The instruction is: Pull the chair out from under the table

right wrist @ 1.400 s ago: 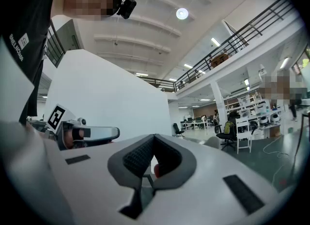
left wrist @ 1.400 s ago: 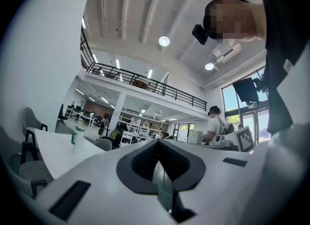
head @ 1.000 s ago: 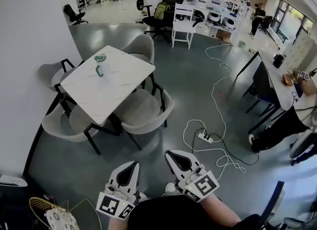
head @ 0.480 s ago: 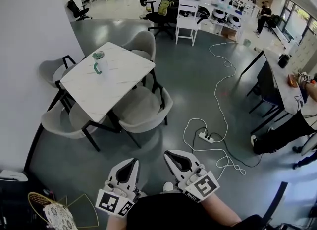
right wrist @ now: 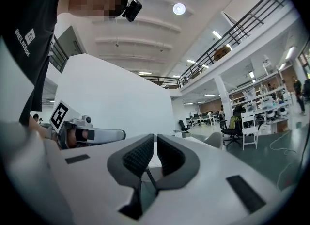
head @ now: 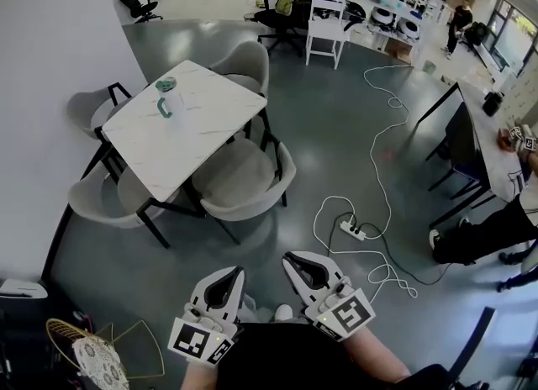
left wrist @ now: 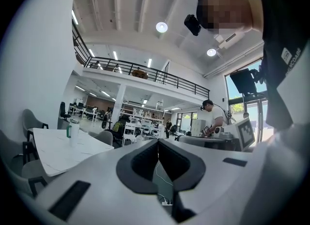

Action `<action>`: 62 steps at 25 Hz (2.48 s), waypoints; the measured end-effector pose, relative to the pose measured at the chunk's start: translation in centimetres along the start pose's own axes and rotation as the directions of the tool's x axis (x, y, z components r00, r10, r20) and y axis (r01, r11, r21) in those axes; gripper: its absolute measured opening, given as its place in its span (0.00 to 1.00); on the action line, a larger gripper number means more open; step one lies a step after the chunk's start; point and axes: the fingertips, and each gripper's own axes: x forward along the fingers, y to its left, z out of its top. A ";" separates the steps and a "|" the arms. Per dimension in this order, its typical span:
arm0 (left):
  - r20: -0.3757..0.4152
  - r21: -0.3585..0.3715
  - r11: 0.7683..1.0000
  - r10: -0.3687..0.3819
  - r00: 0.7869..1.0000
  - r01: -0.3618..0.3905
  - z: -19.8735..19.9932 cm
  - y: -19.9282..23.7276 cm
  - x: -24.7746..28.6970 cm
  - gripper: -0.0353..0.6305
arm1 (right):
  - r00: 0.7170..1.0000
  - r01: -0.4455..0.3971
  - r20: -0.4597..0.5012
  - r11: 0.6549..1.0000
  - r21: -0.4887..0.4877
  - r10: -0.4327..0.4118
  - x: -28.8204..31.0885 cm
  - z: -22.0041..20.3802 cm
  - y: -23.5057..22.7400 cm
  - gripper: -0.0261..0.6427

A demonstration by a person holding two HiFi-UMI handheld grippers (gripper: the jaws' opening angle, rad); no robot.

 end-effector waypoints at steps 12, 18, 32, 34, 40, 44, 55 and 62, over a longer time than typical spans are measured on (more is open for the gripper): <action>-0.008 -0.053 0.998 -0.020 1.000 0.020 0.5 12.4 4.9 0.06 | 0.997 0.050 -0.065 0.998 0.026 -0.048 11.6 -2.2 -4.1 0.06; -0.032 -0.082 0.996 -0.042 0.999 0.039 0.4 20.6 6.2 0.06 | 0.993 0.067 -0.103 0.997 0.037 -0.063 19.4 -3.9 -5.5 0.06; -0.129 -0.164 0.986 -0.050 0.990 0.028 -4.1 32.2 7.4 0.06 | 0.965 0.017 -0.264 1.000 0.008 -0.014 29.9 -8.4 -7.6 0.10; -0.159 -0.157 0.987 -0.070 0.985 0.045 -5.4 32.3 8.1 0.06 | 0.949 -0.025 -0.316 1.000 0.001 0.024 30.5 -9.5 -7.9 0.15; -0.290 -0.082 0.987 -0.154 0.945 0.136 -10.6 31.4 10.9 0.13 | 0.844 -0.167 -0.525 0.984 -0.059 0.112 30.4 -14.3 -9.4 0.29; -0.396 -0.030 0.977 -0.205 0.895 0.211 -15.0 30.4 13.1 0.24 | 0.733 -0.277 -0.663 0.956 -0.092 0.149 29.1 -18.8 -10.5 0.37; -0.562 0.041 0.921 -0.299 0.771 0.388 -25.6 27.8 18.0 0.39 | 0.477 -0.490 -0.875 0.852 -0.185 0.084 24.1 -29.2 -13.7 0.47; -0.646 0.055 0.865 -0.350 0.678 0.499 -31.3 25.9 20.4 0.41 | 0.343 -0.609 -0.939 0.769 -0.194 0.034 21.8 -34.0 -15.1 0.48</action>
